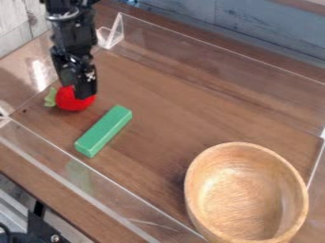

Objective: Move the red object to the right side of the table

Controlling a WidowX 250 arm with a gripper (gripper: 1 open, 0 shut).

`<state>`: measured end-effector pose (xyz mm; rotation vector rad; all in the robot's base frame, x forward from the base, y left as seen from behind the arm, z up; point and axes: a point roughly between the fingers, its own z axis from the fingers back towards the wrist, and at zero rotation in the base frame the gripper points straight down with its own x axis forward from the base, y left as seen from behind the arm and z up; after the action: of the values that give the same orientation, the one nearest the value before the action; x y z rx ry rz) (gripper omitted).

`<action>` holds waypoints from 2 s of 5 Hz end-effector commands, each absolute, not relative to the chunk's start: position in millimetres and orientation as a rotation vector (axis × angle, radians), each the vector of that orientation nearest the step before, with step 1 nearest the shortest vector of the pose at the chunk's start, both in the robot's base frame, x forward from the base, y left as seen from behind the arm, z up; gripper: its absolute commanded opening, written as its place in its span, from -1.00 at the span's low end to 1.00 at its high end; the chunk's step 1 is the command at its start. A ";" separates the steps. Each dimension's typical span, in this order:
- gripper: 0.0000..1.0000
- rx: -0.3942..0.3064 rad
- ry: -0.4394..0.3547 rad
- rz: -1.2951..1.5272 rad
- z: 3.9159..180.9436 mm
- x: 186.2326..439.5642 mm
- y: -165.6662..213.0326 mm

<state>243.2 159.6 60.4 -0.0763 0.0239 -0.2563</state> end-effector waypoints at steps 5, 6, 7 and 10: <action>1.00 -0.122 -0.012 -0.119 49.5 264.7 197.0; -1.00 -0.136 -0.006 -0.130 47.5 269.6 192.3; -1.00 -0.182 0.004 -0.094 50.1 277.3 191.4; -1.00 -0.292 0.125 -0.218 50.2 284.8 179.2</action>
<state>277.0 176.1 35.1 -0.3287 0.1625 -0.2013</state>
